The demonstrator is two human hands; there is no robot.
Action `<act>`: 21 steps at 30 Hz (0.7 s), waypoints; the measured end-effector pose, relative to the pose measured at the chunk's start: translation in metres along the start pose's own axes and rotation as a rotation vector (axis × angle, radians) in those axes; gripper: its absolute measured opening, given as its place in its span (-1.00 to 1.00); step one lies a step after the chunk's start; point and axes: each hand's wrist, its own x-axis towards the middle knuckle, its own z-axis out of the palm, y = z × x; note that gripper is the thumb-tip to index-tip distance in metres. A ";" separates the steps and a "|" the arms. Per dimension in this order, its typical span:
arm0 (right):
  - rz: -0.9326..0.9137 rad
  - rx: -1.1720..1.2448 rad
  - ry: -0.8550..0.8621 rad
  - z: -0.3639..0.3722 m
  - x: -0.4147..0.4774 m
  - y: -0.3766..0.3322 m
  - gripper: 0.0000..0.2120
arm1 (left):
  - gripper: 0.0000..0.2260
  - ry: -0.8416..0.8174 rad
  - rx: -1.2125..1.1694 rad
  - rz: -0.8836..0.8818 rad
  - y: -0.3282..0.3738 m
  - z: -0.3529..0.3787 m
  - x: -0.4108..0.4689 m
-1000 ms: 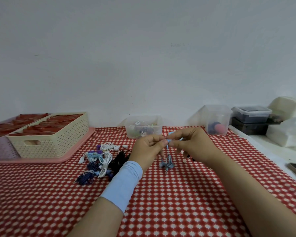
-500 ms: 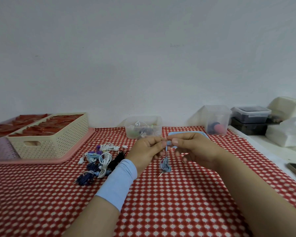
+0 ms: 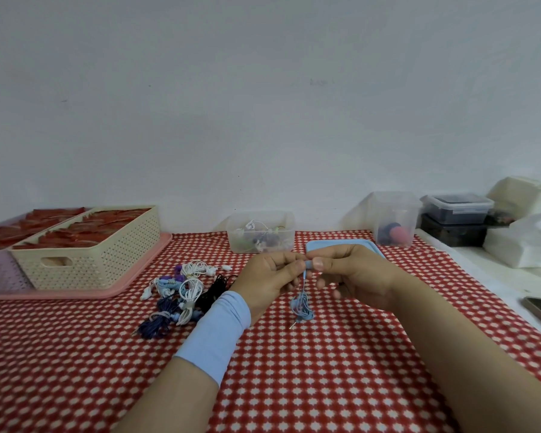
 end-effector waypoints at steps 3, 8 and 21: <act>-0.007 -0.042 0.026 0.001 0.001 0.001 -0.71 | -0.87 0.011 0.027 -0.009 -0.002 -0.002 0.000; -0.010 -0.120 0.049 0.004 0.003 0.003 -0.82 | -0.89 0.022 0.109 -0.015 -0.002 -0.008 0.001; -0.013 -1.003 0.015 0.028 0.012 0.012 -0.48 | -0.88 0.177 0.107 -0.062 0.010 -0.024 0.004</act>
